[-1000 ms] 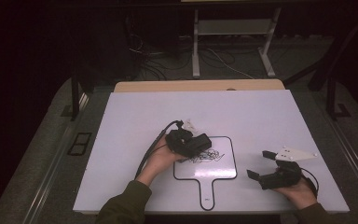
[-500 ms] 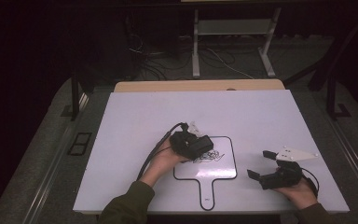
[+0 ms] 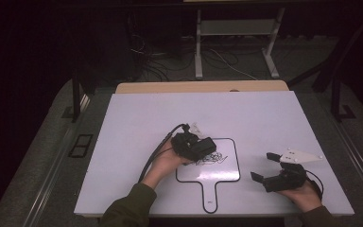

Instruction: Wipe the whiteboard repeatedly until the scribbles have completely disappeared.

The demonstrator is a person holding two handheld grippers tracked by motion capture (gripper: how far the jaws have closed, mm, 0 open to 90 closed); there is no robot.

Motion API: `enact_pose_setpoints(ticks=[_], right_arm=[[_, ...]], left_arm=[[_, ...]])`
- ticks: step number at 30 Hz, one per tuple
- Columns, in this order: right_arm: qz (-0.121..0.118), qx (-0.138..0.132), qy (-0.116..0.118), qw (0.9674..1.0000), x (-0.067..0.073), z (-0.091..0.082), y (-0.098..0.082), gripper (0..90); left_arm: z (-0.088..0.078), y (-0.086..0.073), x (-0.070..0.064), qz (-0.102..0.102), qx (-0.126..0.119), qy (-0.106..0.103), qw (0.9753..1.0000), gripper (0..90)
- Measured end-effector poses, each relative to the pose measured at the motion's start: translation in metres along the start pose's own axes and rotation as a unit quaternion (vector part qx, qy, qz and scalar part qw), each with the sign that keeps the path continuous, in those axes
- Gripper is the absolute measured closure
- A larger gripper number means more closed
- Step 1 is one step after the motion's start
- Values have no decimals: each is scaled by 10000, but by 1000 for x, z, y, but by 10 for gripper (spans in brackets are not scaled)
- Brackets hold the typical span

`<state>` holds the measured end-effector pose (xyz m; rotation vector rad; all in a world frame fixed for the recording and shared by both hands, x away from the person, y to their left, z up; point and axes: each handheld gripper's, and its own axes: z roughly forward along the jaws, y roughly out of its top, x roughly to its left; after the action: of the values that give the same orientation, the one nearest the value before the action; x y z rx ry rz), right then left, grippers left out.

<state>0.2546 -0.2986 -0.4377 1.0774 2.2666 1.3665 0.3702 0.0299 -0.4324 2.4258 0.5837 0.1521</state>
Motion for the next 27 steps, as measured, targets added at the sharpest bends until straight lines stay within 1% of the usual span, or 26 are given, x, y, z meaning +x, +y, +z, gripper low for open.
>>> enact_pose_setpoints(ticks=[7,8,11,16,20,22,24,27], right_arm=[[-1,-2,0,10000,0,0,0,0],[1,-3,0,10000,0,0,0,0],[-3,0,3,10000,0,0,0,0],[-5,-3,-1,10000,0,0,0,0],[-2,-3,1,10000,0,0,0,0],[-6,-4,-1,10000,0,0,0,0],[-3,-6,3,10000,0,0,0,0],[-5,-6,-2,10000,0,-1,0,0]], left_arm=[[0,1,-4,74,22,-24,10000,392],[1,1,-6,35,-22,-27,10000,392],[2,2,-11,86,-25,-68,9999,392],[5,6,-23,276,18,-202,9994,392],[9,10,-37,448,29,-332,9984,392],[11,12,-44,541,40,-341,9979,392],[12,13,-45,559,37,-369,9977,392],[11,13,-41,494,29,-410,9979,392]])
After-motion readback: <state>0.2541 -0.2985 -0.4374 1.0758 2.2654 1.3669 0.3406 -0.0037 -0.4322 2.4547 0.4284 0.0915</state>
